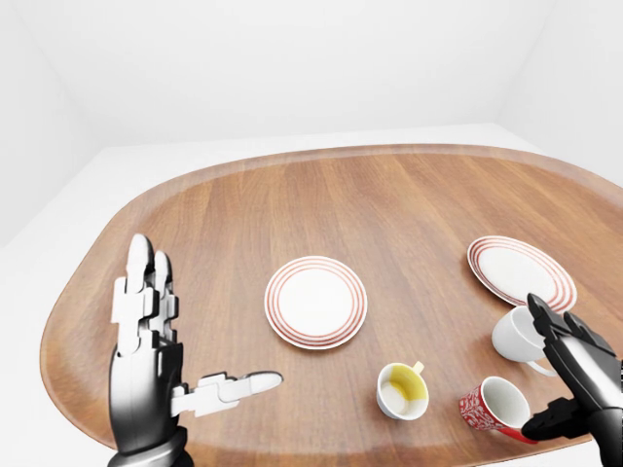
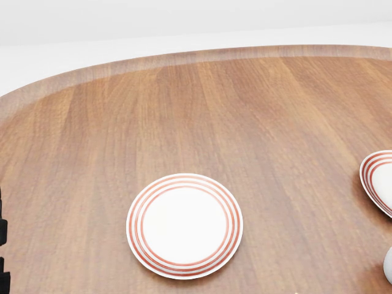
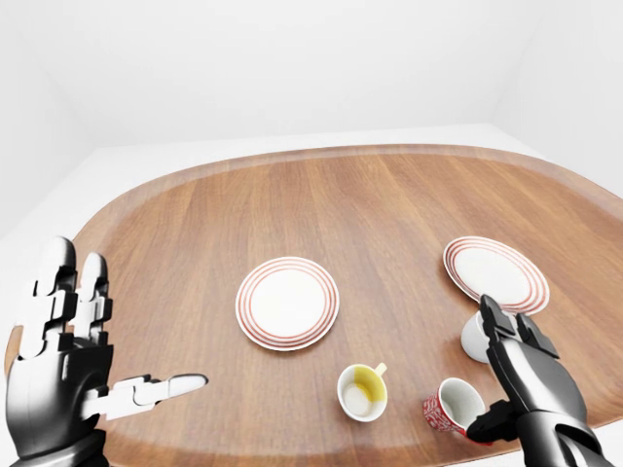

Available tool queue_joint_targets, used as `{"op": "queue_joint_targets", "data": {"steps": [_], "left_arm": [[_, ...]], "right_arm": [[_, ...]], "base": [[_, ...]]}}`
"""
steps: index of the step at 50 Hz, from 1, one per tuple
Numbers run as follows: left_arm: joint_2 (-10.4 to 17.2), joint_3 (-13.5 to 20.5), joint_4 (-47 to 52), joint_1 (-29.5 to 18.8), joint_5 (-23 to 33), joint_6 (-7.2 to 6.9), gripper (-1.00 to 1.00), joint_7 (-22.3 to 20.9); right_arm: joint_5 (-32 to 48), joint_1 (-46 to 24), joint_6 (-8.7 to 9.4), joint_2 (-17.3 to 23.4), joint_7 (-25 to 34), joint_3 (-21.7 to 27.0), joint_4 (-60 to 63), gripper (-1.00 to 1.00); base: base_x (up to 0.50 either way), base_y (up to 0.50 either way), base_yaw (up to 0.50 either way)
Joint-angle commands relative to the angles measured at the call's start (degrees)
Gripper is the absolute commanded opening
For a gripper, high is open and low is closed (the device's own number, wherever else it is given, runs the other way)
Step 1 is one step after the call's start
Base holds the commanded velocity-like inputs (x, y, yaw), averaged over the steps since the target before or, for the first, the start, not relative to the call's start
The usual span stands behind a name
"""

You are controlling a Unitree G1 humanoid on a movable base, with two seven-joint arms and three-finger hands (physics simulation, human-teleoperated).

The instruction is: Put the red mug on the left plate.

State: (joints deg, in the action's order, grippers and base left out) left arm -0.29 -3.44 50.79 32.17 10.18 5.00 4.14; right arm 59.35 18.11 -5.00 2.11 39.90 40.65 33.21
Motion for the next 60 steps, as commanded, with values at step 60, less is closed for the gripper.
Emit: {"op": "queue_joint_targets", "data": {"steps": [60], "left_arm": [[1.3,-2.0,0.2,-1.4,1.6,-1.38,1.00,1.5]], "right_arm": [[1.6,-1.0,0.00,5.5,-11.1,-2.7,-19.0,1.00]], "base": [[0.00,0.00,0.00]]}}
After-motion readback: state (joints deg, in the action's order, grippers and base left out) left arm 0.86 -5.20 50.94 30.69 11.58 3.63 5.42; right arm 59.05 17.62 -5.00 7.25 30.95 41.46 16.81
